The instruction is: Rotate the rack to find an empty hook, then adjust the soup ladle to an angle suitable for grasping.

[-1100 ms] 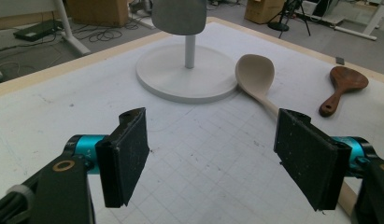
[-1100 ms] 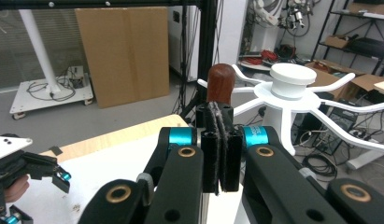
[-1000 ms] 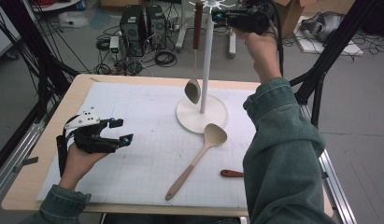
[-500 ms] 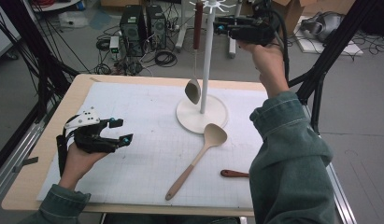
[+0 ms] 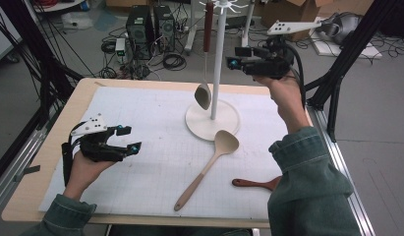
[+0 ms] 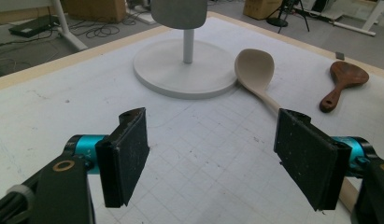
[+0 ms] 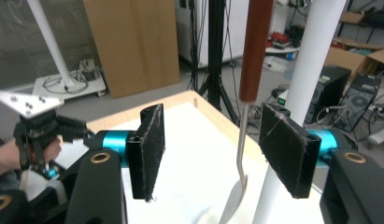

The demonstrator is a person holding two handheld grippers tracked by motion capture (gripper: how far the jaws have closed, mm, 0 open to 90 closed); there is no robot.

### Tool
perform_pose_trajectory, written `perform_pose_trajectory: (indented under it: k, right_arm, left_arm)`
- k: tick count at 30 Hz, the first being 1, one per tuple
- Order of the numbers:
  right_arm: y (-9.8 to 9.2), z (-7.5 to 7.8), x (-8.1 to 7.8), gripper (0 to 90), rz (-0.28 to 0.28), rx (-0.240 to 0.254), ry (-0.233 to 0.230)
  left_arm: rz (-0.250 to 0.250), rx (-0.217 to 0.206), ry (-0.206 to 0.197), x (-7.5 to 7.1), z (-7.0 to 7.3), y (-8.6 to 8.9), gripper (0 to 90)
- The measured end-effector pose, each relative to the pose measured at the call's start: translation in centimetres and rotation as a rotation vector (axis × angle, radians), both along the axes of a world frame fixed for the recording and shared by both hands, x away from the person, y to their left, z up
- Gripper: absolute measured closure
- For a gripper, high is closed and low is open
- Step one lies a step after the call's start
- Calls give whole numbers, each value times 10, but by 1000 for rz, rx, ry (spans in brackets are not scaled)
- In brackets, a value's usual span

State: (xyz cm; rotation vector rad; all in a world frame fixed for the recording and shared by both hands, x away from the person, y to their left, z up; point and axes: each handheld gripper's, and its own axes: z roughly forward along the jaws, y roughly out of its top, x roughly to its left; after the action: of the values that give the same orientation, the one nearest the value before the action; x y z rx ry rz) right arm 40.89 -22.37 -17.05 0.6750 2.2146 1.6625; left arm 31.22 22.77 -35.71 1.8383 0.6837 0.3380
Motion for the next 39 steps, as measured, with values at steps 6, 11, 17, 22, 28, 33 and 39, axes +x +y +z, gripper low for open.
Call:
perform_pose_trajectory:
  k: [6, 11, 17, 22, 28, 33, 39]
  right_arm:
    - [-5, -25, -9, 384, -8, -19, 32]
    - [-8, -44, -14, 359, -6, -18, 67]
    - [-8, -63, -21, 338, -2, -18, 86]
    - [-6, -81, -27, 338, 3, -34, 104]
    - [-4, -100, -33, 338, 0, -77, 131]
    - [-1, -112, -40, 332, 3, -103, 137]
    - [5, -129, -57, 324, 24, -129, 148]
  left_arm:
    - [-5, 2, 1, -1, 1, 0, 266]
    - [-6, 5, 2, 0, 0, -1, 265]
    - [-8, 3, 0, -1, 0, -2, 266]
    - [-19, 2, 7, -1, -3, -4, 262]
    - [-27, 6, 12, 0, -6, -6, 261]
    - [-29, 10, 7, -1, -6, -8, 261]
    - [-36, 19, 12, -1, -8, -12, 261]
